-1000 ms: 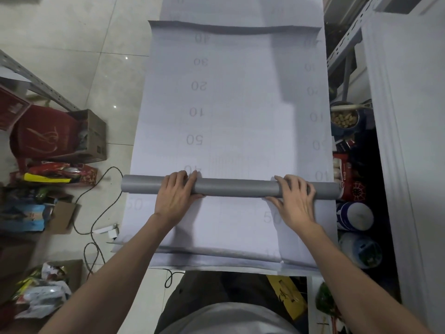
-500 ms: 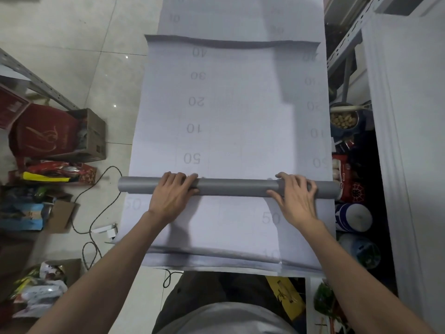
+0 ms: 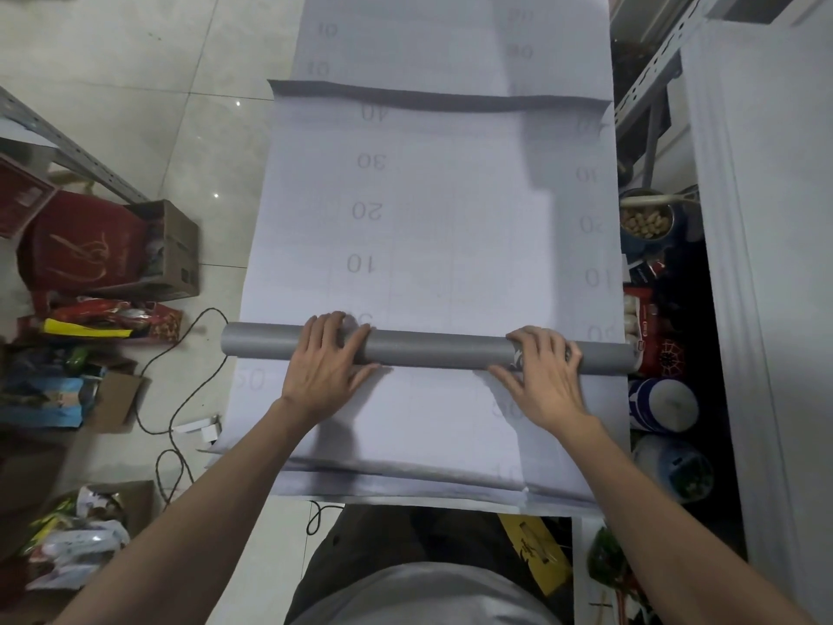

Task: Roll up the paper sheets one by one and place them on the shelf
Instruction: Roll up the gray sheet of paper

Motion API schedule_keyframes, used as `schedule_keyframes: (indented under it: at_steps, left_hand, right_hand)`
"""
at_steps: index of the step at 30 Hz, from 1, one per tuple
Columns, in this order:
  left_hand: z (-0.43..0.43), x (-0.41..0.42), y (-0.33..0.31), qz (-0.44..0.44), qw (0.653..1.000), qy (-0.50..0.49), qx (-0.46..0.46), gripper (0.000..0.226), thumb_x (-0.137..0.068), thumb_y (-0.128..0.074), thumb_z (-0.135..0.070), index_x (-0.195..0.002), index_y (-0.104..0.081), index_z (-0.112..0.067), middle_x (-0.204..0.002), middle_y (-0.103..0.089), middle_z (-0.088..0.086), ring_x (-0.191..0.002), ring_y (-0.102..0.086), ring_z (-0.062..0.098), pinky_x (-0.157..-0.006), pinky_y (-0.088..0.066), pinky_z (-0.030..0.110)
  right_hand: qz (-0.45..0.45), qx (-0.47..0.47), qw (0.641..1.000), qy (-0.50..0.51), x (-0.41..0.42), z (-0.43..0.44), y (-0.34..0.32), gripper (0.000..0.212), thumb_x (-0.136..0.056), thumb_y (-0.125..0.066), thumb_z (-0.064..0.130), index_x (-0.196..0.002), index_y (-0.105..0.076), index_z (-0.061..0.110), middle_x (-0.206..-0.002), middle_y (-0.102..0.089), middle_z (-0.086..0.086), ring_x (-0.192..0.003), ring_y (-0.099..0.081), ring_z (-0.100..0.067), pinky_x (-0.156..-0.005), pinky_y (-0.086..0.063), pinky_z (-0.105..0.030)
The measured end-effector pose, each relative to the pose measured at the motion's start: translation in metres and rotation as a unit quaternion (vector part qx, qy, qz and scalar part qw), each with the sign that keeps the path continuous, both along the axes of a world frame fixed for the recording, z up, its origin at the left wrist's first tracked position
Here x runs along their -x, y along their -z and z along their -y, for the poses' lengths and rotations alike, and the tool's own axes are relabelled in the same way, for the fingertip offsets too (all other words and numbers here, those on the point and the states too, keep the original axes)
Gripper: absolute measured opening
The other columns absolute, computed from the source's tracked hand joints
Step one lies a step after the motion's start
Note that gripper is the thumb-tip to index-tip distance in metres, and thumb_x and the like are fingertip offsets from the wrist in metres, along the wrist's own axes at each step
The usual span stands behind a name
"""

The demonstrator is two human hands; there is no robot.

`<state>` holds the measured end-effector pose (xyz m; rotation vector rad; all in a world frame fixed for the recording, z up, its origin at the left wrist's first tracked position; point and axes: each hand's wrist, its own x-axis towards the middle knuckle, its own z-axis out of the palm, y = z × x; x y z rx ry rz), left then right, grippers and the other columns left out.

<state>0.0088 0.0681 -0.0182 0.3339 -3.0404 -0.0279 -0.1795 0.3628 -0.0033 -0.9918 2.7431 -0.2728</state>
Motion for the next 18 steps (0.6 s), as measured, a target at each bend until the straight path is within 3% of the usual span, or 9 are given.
schedule_keyframes:
  at_steps: [2,5,8,11,14,16,18]
  left_hand:
    - [-0.003,0.003,-0.002,0.017,1.000,-0.013,0.017,0.063,-0.095,-0.049,-0.064,-0.130,-0.058,-0.012,-0.116,-0.054,0.020,-0.098,-0.052,0.038,-0.096,-0.042,0.049]
    - [-0.004,0.007,-0.004,0.010,0.999,-0.022,0.023,0.061,-0.099,-0.040,-0.059,-0.130,-0.057,-0.010,-0.104,-0.058,0.013,-0.089,-0.054,0.035,-0.088,-0.043,0.045]
    - [-0.006,0.004,-0.002,-0.016,1.000,-0.010,-0.001,0.055,-0.106,-0.031,-0.051,-0.126,-0.058,-0.007,-0.108,-0.061,0.014,-0.095,-0.058,0.037,-0.099,-0.041,0.048]
    - [-0.010,0.004,-0.001,0.010,1.000,-0.016,0.014,0.060,-0.098,-0.052,-0.055,-0.132,-0.057,-0.006,-0.126,-0.055,0.025,-0.114,-0.054,0.044,-0.110,-0.036,0.056]
    - [-0.009,0.011,-0.003,0.026,0.999,-0.030,0.035,0.065,-0.089,-0.067,-0.055,-0.132,-0.056,-0.008,-0.110,-0.056,0.020,-0.094,-0.053,0.039,-0.100,-0.042,0.052]
    - [-0.006,0.015,-0.004,0.018,0.999,-0.024,0.030,0.059,-0.092,-0.063,-0.051,-0.131,-0.056,-0.008,-0.100,-0.057,0.014,-0.085,-0.052,0.035,-0.092,-0.044,0.047]
    - [-0.004,0.015,-0.003,-0.002,1.000,-0.007,0.011,0.049,-0.098,-0.051,-0.050,-0.124,-0.058,-0.009,-0.096,-0.060,0.011,-0.083,-0.054,0.035,-0.093,-0.043,0.046]
  right_hand:
    - [0.004,-0.007,1.000,0.005,-0.001,0.000,0.003,0.067,-0.078,-0.068,0.067,-0.126,-0.056,0.022,-0.126,-0.048,-0.005,-0.121,-0.043,-0.027,-0.104,-0.023,-0.046]
    - [-0.019,-0.003,1.000,0.001,0.005,0.002,0.003,0.056,-0.080,-0.064,0.065,-0.120,-0.059,0.025,-0.116,-0.057,0.000,-0.113,-0.047,-0.024,-0.099,-0.026,-0.045]
    - [-0.021,0.021,1.000,0.010,0.008,-0.001,0.003,0.048,-0.085,-0.061,0.062,-0.116,-0.059,0.025,-0.111,-0.064,0.002,-0.113,-0.049,-0.021,-0.097,-0.025,-0.043]
    - [-0.016,0.016,0.999,0.025,0.001,-0.003,0.007,0.048,-0.088,-0.061,0.058,-0.123,-0.060,0.025,-0.130,-0.055,-0.003,-0.125,-0.044,-0.025,-0.101,-0.026,-0.048]
    - [-0.014,-0.006,1.000,0.025,-0.001,-0.001,0.006,0.064,-0.080,-0.069,0.062,-0.130,-0.059,0.024,-0.132,-0.049,-0.008,-0.124,-0.043,-0.031,-0.102,-0.024,-0.049]
    - [-0.028,-0.021,0.999,0.022,0.003,0.000,0.002,0.064,-0.082,-0.066,0.063,-0.132,-0.060,0.022,-0.128,-0.056,-0.005,-0.121,-0.048,-0.030,-0.099,-0.026,-0.048]
    - [-0.028,-0.019,0.999,0.028,0.009,0.001,-0.001,0.058,-0.089,-0.054,0.064,-0.130,-0.059,0.022,-0.123,-0.062,-0.001,-0.121,-0.050,-0.026,-0.097,-0.025,-0.044]
